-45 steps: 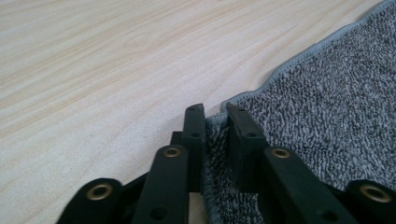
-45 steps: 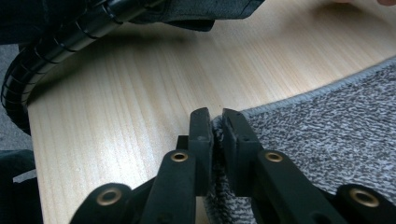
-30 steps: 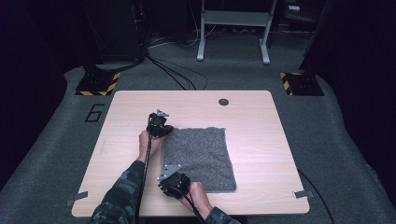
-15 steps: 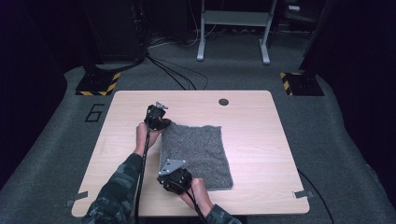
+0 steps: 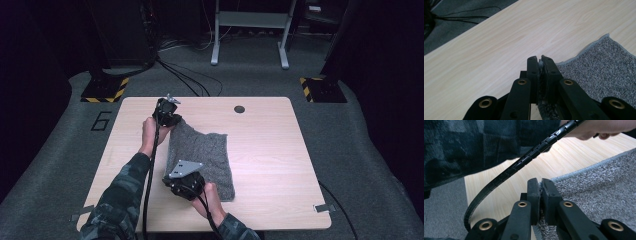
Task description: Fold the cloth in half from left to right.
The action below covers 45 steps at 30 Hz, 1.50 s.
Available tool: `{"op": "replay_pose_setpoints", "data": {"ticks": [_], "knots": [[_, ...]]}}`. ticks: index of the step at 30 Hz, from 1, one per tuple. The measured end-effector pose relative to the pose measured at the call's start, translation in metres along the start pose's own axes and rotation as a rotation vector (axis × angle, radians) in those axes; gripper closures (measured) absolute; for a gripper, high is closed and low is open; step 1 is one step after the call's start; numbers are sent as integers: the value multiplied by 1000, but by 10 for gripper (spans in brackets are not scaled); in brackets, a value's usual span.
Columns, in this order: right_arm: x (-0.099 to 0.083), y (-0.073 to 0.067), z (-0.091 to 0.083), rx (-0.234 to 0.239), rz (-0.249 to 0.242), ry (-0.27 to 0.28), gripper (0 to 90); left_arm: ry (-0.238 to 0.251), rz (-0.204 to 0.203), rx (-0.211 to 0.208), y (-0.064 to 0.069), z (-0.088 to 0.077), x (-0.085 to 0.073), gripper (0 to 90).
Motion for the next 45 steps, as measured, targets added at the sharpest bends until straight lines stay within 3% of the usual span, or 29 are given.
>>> {"op": "replay_pose_setpoints", "data": {"ticks": [5,14,26,45], "knots": [[-7,5,-12,-20,7,2,847,-15,16,-11,13,10,5,837],[-24,17,-26,-57,24,-16,845,-20,-9,-31,20,20,12,829],[-45,31,-42,-110,47,-43,845,-30,14,-48,38,34,23,849],[-80,53,-61,-174,102,-94,840,-56,39,-96,77,74,37,851]]}}
Point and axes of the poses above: each handheld gripper's, and its own axes: z roughly forward along the jaws, x roughly out of its top, y roughly to its right, the point moved 7 cm from there along z, roughly forward along the jaws, and after that the axes turned 6 degrees about z, right-handed, at the moved point
